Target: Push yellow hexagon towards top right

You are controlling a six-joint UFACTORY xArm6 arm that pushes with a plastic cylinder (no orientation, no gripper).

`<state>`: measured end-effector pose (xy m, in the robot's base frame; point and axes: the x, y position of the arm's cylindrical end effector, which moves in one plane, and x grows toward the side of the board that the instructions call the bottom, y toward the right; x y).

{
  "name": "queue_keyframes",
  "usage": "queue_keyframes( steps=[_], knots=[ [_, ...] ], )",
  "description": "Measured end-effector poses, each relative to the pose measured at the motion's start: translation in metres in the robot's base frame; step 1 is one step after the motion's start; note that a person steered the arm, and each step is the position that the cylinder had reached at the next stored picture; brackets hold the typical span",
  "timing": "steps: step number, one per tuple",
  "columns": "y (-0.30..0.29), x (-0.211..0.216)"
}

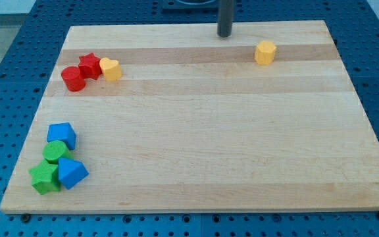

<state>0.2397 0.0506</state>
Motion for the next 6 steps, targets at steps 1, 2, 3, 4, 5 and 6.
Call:
queue_keyframes(
  steps=[1, 2, 3, 4, 5, 6],
  knots=[
    [0.015, 0.087],
    [0.021, 0.104],
    [0.037, 0.078],
    [0.052, 0.078],
    [0.066, 0.08],
    [0.079, 0.082]
  ],
)
